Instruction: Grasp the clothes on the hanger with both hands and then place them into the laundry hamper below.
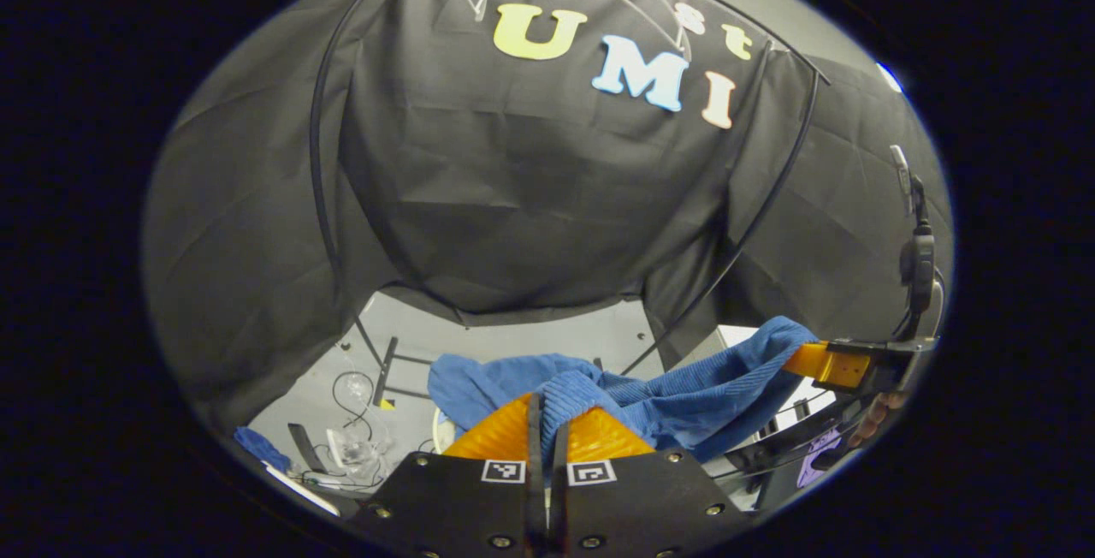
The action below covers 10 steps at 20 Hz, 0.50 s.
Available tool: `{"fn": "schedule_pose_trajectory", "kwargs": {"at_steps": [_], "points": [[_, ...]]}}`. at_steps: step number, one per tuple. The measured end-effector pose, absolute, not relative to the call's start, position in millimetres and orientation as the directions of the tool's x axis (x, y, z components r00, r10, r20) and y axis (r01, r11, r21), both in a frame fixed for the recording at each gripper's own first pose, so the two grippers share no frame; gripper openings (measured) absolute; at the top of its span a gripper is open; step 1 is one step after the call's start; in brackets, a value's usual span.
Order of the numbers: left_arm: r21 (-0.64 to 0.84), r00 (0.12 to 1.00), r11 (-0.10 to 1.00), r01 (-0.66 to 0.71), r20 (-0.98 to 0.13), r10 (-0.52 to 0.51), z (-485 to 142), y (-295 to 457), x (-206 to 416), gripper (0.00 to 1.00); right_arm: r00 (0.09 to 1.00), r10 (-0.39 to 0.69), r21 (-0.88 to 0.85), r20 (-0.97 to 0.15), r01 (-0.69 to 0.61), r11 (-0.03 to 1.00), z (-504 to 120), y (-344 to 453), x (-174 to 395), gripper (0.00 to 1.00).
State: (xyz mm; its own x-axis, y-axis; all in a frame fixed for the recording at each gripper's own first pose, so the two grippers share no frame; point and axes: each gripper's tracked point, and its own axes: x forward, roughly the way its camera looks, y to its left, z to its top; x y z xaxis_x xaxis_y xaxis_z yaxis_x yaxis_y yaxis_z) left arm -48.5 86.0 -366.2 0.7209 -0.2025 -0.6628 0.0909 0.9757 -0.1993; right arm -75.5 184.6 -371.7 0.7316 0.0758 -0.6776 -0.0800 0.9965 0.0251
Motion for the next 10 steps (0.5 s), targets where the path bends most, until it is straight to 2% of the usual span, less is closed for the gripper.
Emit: {"fn": "schedule_pose_trajectory", "kwargs": {"at_steps": [10], "points": [[-0.16, 0.613, 0.985, 0.063, -0.773, -0.165, -429, 76, -18, 0.02, 0.63, 0.03, 0.006, -0.776, -0.04, 0.999, -426, 169, -74, 0.02]]}}
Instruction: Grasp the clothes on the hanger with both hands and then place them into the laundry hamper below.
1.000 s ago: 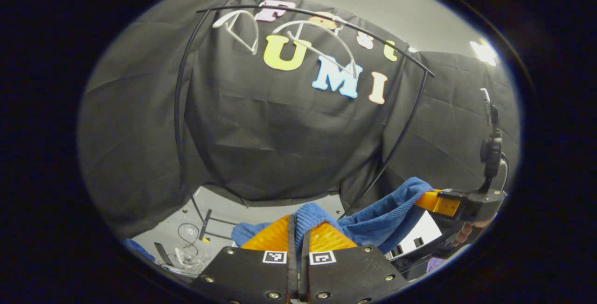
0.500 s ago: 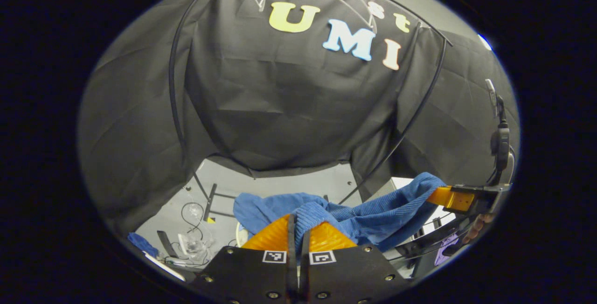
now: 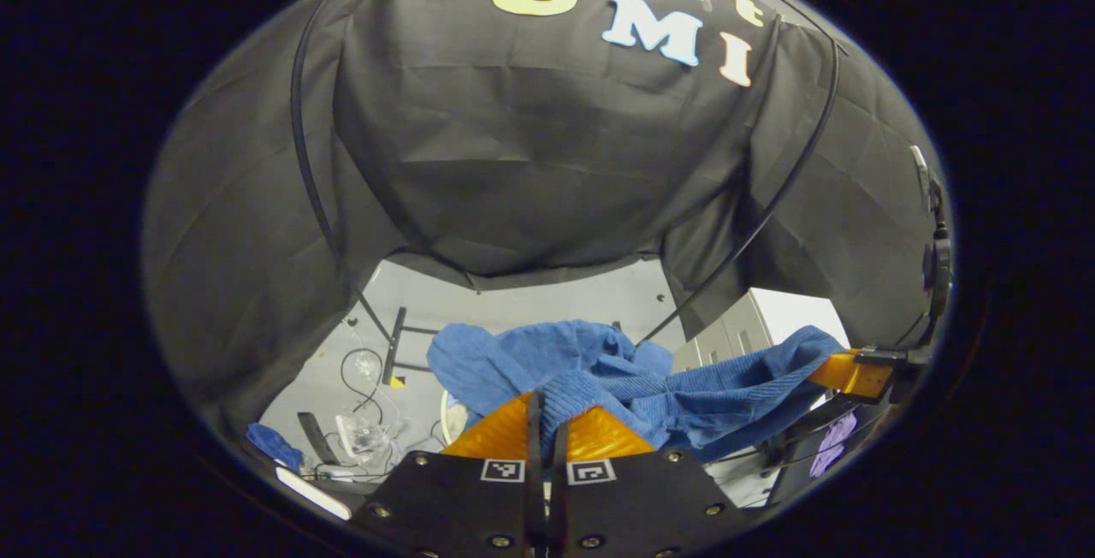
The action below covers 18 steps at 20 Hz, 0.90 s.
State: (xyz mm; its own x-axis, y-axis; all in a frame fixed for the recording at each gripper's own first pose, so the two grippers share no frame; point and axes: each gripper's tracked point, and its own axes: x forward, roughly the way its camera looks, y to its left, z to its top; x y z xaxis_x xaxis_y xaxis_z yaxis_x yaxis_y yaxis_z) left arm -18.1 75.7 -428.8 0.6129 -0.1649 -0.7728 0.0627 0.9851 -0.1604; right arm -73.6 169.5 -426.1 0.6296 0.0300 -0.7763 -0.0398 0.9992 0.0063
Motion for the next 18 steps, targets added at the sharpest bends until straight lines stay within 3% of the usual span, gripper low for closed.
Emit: {"fn": "schedule_pose_trajectory", "kwargs": {"at_steps": [10, 11, 12, 13, 15, 17, 18], "points": [[-0.156, 0.539, 0.988, -0.016, -0.833, -0.123, -465, 91, -21, 0.06, 0.576, 0.063, 0.044, -0.815, -0.047, 0.998, -446, 175, -79, 0.1], [-0.163, 0.527, 0.986, -0.036, -0.841, -0.12, -468, 93, -20, 0.02, 0.573, 0.067, 0.05, -0.817, -0.044, 0.998, -446, 177, -79, 0.06], [-0.169, 0.516, 0.984, -0.054, -0.848, -0.118, -470, 96, -25, 0.11, 0.572, 0.071, 0.055, -0.817, -0.045, 0.997, -443, 178, -79, 0.14], [-0.183, 0.509, 0.981, -0.064, -0.852, -0.126, -471, 95, -28, 0.28, 0.569, 0.081, 0.064, -0.818, -0.049, 0.997, -439, 182, -79, 0.24], [-0.192, 0.507, 0.979, -0.065, -0.852, -0.133, -468, 93, -30, 0.62, 0.579, 0.082, 0.073, -0.811, -0.04, 0.997, -432, 184, -77, 0.6], [-0.136, 0.521, 0.988, -0.075, -0.85, -0.078, -465, 108, -30, 0.96, 0.6, 0.056, 0.05, -0.798, -0.025, 0.998, -419, 177, -73, 0.96], [-0.126, 0.53, 0.989, -0.072, -0.845, -0.07, -462, 111, -30, 0.96, 0.613, 0.046, 0.041, -0.789, -0.021, 0.999, -412, 173, -71, 0.97]]}}
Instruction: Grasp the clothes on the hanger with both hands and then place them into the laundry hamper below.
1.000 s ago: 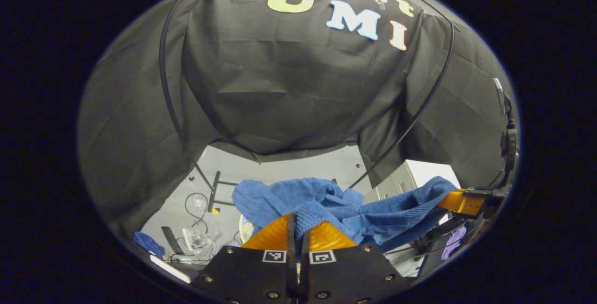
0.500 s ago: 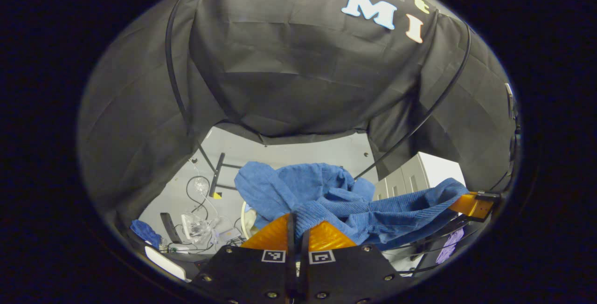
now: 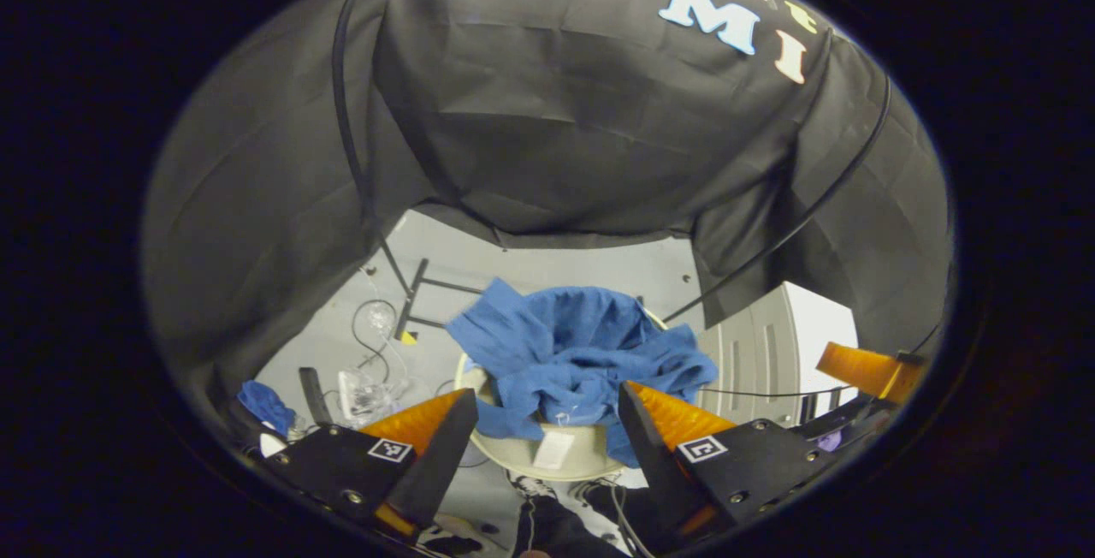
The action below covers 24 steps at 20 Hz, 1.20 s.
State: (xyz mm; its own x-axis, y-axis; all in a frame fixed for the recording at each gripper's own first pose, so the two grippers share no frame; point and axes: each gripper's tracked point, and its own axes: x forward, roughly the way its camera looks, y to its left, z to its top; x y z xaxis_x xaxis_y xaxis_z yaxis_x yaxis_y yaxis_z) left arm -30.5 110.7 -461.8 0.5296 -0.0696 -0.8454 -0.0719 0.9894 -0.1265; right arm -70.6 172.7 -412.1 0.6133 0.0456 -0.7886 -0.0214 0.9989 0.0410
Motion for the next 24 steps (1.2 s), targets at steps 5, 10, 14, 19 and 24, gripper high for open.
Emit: {"fn": "schedule_pose_trajectory", "kwargs": {"at_steps": [5, 10, 14, 19, 24], "points": [[-0.136, 0.541, 0.989, -0.058, -0.837, -0.083, -451, 107, -30, 0.96, 0.668, -0.009, 0.022, -0.744, 0.038, 0.999, -362, 135, -66, 0.96], [-0.116, 0.641, 0.993, -0.036, -0.765, -0.066, -400, 107, -18, 0.94, 0.752, -0.104, -0.008, -0.651, 0.13, 0.991, -299, 76, -69, 0.96], [-0.046, 0.752, 0.998, -0.031, -0.659, -0.008, -323, 105, -5, 0.95, 0.824, -0.163, -0.005, -0.543, 0.19, 0.982, -249, 33, -65, 0.96], [-0.01, 0.896, 0.997, -0.073, -0.44, 0.062, -184, 66, 4, 0.96, 0.919, -0.168, 0.021, -0.358, 0.188, 0.982, -189, -16, -45, 0.96], [-0.061, 0.962, 0.979, -0.192, -0.211, 0.176, -57, 15, -9, 0.94, 0.978, -0.13, -0.026, -0.163, 0.127, 0.992, -110, -76, -37, 0.92]]}}
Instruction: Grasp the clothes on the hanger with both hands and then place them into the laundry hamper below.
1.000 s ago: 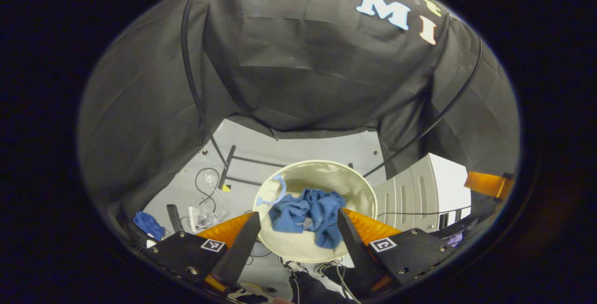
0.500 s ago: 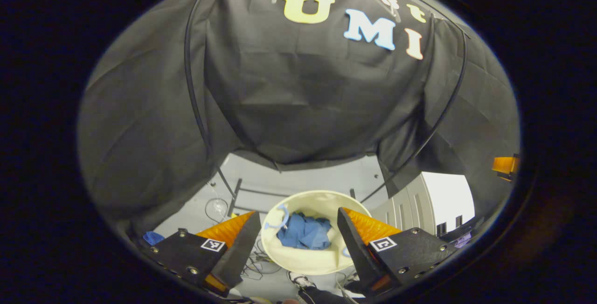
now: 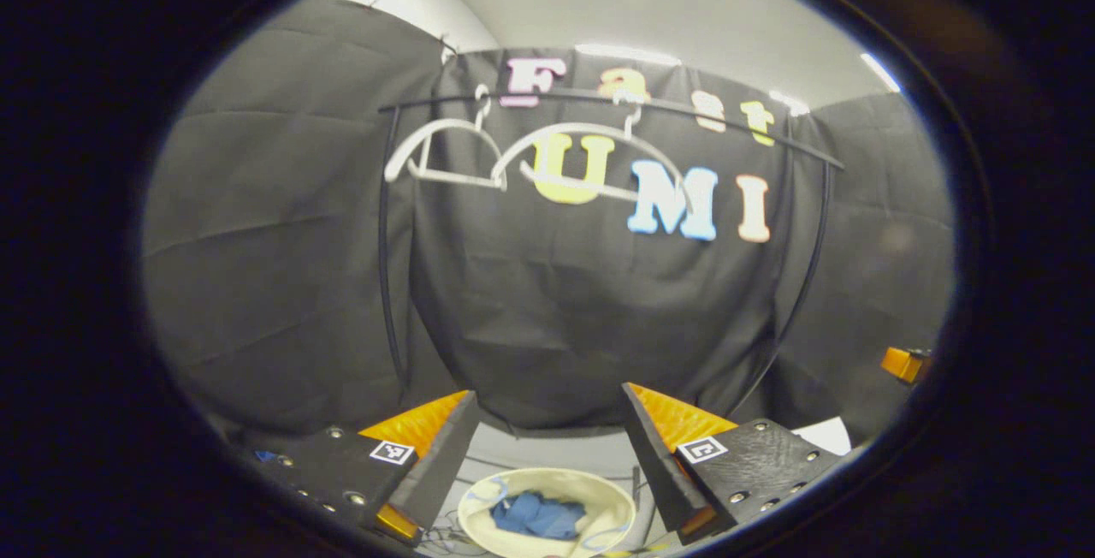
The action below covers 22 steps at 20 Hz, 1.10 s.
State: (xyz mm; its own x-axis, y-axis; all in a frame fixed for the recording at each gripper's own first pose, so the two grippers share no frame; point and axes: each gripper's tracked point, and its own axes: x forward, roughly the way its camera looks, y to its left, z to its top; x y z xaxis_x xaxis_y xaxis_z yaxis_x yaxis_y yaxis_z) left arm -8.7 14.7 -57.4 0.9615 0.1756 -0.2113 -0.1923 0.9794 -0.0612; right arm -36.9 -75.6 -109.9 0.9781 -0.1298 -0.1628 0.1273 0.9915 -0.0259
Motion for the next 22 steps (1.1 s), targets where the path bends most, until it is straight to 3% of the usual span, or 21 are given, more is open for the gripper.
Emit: {"fn": "schedule_pose_trajectory", "kwargs": {"at_steps": [5, 8, 11, 13, 14, 17, 22], "points": [[-0.086, 0.976, 0.973, -0.214, 0.028, 0.217, 44, -25, -24, 0.94, 0.998, -0.069, -0.043, -0.013, 0.068, 0.997, -46, -137, -30, 0.95], [-0.132, 0.968, 0.965, -0.225, 0.086, 0.237, 70, -44, -45, 0.94, 1.0, -0.03, -0.005, 0.0, 0.03, 1.0, -31, -162, -29, 0.96], [-0.142, 0.973, 0.975, -0.172, 0.13, 0.191, 87, -61, -65, 0.94, 0.999, -0.009, 0.01, 0.051, 0.008, 1.0, -12, -177, -35, 0.96], [-0.124, 0.981, 0.983, -0.134, 0.126, 0.149, 92, -69, -74, 0.94, 0.996, -0.029, 0.006, 0.083, 0.028, 1.0, -7, -185, -39, 0.92], [-0.127, 0.983, 0.983, -0.131, 0.115, 0.146, 92, -68, -76, 0.94, 0.996, -0.029, 0.006, 0.081, 0.029, 1.0, -8, -185, -42, 0.95], [-0.128, 0.981, 0.983, -0.132, 0.124, 0.148, 98, -66, -76, 0.96, 0.996, -0.002, 0.02, 0.086, 0.0, 1.0, -6, -174, -42, 0.92], [-0.126, 0.99, 0.985, -0.116, 0.062, 0.125, 79, -49, -71, 0.96, 0.997, -0.014, 0.0, 0.077, 0.015, 1.0, -4, -150, -46, 0.95]]}}
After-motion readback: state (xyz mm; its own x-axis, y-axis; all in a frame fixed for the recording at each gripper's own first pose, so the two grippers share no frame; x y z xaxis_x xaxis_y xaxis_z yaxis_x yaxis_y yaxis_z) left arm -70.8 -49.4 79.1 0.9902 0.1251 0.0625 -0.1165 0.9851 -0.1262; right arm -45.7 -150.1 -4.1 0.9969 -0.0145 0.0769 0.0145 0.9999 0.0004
